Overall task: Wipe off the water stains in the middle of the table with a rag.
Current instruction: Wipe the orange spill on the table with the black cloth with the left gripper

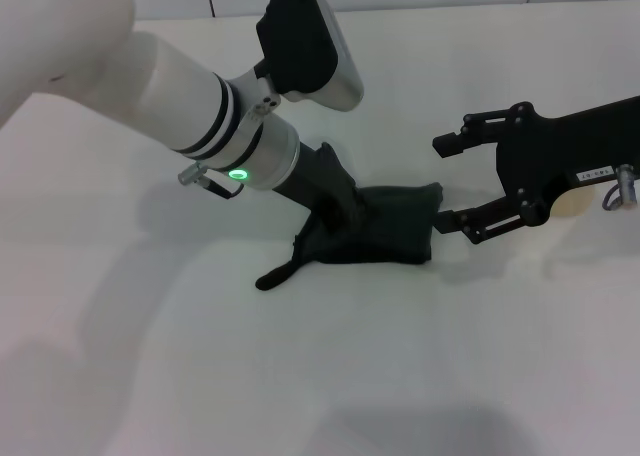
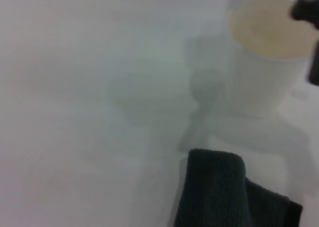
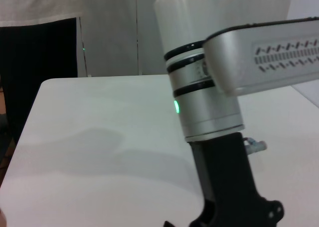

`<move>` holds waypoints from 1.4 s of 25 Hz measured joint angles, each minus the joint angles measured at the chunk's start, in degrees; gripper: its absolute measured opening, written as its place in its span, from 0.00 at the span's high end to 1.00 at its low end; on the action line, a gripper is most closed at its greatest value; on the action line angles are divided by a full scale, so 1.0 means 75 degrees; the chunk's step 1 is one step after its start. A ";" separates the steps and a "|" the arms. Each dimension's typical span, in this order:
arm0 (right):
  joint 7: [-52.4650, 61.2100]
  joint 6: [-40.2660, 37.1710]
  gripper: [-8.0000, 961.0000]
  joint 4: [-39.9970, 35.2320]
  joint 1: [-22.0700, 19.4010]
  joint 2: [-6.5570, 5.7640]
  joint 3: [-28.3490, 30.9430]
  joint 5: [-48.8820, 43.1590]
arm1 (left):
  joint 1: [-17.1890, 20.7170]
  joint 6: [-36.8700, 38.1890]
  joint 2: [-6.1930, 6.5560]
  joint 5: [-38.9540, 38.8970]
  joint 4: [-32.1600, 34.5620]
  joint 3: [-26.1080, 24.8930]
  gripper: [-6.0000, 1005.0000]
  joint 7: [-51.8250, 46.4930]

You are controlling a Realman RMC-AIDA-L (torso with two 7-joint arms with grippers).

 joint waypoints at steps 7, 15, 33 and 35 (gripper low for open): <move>-0.0037 0.0000 0.10 0.0009 -0.0030 0.0000 -0.0074 0.0055 | -0.0124 -0.0699 0.0048 0.0000 -0.0363 -0.0244 0.96 0.0019; -0.0103 0.0092 0.10 0.0012 -0.0039 -0.0035 -0.0021 0.0046 | -0.0081 -0.0157 0.0015 -0.0447 -0.0271 -0.0215 0.96 0.0570; 0.0006 -0.0028 0.10 0.0040 -0.0134 -0.0281 0.0624 -0.0423 | 0.0635 0.1365 0.0013 -0.0741 0.0948 0.0191 0.96 0.0901; 0.0067 -0.0111 0.10 0.0017 -0.0135 -0.0278 0.0626 -0.0539 | 0.0638 0.1301 0.0011 -0.0765 0.0961 0.0361 0.96 0.0890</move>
